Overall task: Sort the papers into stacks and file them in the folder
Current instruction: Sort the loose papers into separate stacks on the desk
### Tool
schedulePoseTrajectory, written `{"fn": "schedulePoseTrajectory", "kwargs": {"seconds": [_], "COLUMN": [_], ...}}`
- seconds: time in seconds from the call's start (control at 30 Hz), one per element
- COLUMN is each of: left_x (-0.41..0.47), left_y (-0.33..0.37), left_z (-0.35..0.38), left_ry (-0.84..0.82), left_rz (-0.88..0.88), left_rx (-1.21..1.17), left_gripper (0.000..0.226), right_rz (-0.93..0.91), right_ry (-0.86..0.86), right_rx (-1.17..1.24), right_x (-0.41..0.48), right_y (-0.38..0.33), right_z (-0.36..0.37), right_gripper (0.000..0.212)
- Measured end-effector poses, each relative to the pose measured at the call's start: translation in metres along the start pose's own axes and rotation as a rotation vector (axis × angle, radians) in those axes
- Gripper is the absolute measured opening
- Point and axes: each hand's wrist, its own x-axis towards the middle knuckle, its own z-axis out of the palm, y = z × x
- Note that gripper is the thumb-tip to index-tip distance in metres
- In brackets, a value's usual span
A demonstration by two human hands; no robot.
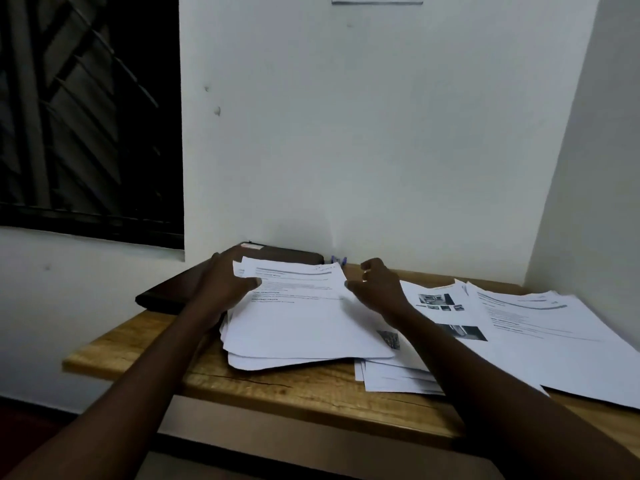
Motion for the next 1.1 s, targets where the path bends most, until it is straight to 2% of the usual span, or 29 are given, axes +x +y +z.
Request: {"fn": "schedulePoseTrajectory", "kwargs": {"seconds": [0.07,0.3,0.37,0.47,0.6,0.77,0.87,0.97,1.03,1.1], "left_x": [0.003,0.027,0.025,0.011,0.017,0.017,0.015,0.017,0.016,0.02], "left_y": [-0.006,-0.054,-0.043,-0.009,-0.011,-0.001,-0.002,0.0,0.004,0.005], "left_z": [0.0,0.019,0.018,0.011,0.006,0.003,0.015,0.017,0.011,0.005], "left_ry": [-0.022,-0.077,-0.082,-0.119,-0.239,-0.053,-0.013,0.039,0.066,0.012], "left_rz": [-0.007,-0.053,-0.055,-0.123,-0.076,-0.091,-0.149,-0.18,-0.229,-0.28], "left_rx": [-0.055,-0.198,-0.21,-0.246,-0.259,-0.001,-0.093,-0.085,-0.1,-0.157], "left_gripper": [0.027,0.076,0.08,0.062,0.057,0.036,0.033,0.032,0.017,0.028], "right_rz": [0.005,0.001,-0.004,-0.033,-0.062,-0.136,-0.206,-0.136,-0.067,-0.062], "right_ry": [-0.012,-0.098,-0.14,-0.171,-0.15,0.046,0.093,0.044,-0.03,-0.058], "right_rx": [0.001,-0.111,-0.158,-0.158,-0.113,-0.026,0.0,-0.012,-0.074,-0.104], "right_x": [0.0,-0.008,-0.009,-0.01,-0.01,-0.012,-0.018,-0.017,-0.016,-0.015], "right_y": [0.002,0.012,0.012,0.014,0.021,0.027,0.025,0.028,0.032,0.031], "right_z": [-0.003,-0.005,-0.002,0.004,0.008,0.002,0.0,0.002,0.005,0.008], "right_gripper": [0.047,0.04,0.039,0.037,0.033,0.02,0.013,0.018,0.026,0.029]}}
